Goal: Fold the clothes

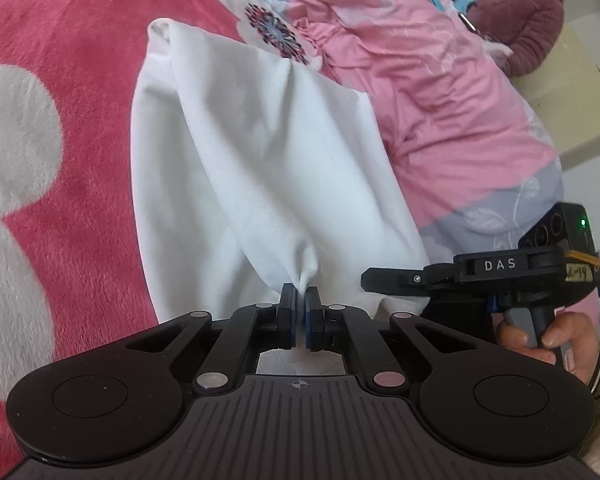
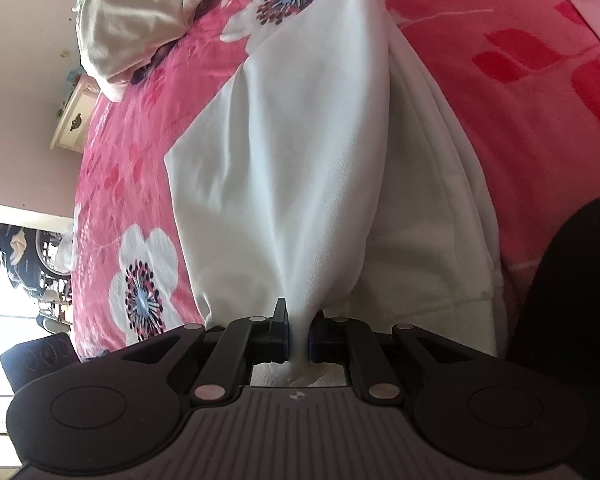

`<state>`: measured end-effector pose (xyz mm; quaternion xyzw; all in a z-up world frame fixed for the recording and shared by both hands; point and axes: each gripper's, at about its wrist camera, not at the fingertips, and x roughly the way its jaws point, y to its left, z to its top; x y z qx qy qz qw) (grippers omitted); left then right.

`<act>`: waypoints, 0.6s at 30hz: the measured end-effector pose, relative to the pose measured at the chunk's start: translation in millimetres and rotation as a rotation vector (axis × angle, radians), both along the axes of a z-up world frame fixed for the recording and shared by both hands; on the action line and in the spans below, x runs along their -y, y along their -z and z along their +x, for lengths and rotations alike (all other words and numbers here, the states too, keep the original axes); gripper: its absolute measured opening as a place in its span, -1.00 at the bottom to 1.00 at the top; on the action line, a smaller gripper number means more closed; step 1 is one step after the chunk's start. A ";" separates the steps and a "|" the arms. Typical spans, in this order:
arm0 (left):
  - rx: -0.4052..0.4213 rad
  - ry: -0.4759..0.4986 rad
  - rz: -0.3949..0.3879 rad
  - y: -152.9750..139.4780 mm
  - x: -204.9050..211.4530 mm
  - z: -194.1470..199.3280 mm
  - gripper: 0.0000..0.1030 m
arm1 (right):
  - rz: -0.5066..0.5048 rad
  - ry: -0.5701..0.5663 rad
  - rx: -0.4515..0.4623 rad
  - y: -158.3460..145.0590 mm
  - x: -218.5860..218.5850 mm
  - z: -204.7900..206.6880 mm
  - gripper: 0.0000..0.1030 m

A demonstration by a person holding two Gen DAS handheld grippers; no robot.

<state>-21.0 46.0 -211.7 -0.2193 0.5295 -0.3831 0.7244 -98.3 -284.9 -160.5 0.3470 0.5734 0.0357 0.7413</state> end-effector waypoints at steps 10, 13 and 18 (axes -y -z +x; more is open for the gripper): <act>0.005 0.033 0.032 7.7 2.2 -4.1 -0.96 | -0.039 -0.029 -0.010 4.8 -4.6 -5.6 -0.82; 0.006 0.042 0.034 9.3 5.0 -3.8 -0.96 | -0.066 -0.046 -0.001 2.8 -6.7 -5.7 -0.82; 0.019 0.068 0.081 17.6 12.4 -3.7 -0.95 | -0.157 -0.101 0.017 2.9 -16.0 -6.3 -0.80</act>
